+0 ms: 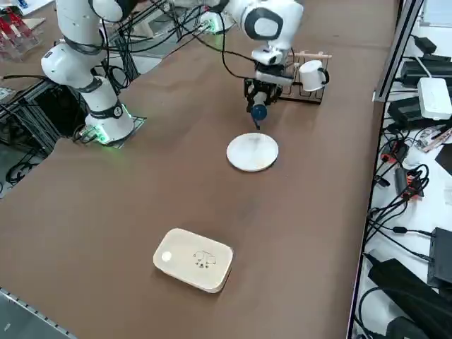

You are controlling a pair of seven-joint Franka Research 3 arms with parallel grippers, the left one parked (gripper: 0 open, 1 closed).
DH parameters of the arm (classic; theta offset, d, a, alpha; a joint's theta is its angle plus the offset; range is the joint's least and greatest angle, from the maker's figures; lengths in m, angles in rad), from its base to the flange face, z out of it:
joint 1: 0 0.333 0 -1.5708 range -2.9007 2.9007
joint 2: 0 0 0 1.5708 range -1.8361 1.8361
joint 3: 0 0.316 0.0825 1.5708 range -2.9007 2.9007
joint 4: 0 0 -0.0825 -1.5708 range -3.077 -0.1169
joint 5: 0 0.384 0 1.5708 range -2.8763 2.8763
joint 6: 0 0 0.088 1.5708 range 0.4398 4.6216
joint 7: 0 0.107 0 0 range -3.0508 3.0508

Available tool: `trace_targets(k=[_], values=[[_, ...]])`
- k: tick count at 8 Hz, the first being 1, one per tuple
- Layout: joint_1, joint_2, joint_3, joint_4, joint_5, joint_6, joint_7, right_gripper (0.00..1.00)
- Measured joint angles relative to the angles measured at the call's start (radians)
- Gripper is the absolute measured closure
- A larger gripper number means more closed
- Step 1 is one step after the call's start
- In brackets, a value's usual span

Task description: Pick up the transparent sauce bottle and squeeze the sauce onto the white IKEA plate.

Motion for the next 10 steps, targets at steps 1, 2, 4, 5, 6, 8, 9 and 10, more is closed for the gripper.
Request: trace_targets(k=[1,2,4,5,6,8,9,10], values=[[0.0,0.032,0.0,0.001,0.0,0.011,0.0,0.6],[0.0,0.054,0.0,0.001,0.006,0.027,0.0,0.6],[-0.004,0.065,0.0,0.006,0.085,0.044,-0.022,0.6],[-0.013,0.064,0.0,0.018,0.126,0.044,-0.054,0.6],[-0.025,0.062,0.001,0.027,0.158,0.044,-0.082,0.6],[-0.047,0.062,0.001,0.033,0.238,0.051,-0.135,0.6],[-0.059,0.062,0.001,0.033,0.285,0.065,-0.175,0.6],[-0.072,0.062,0.001,0.033,0.309,0.075,-0.202,0.6]])
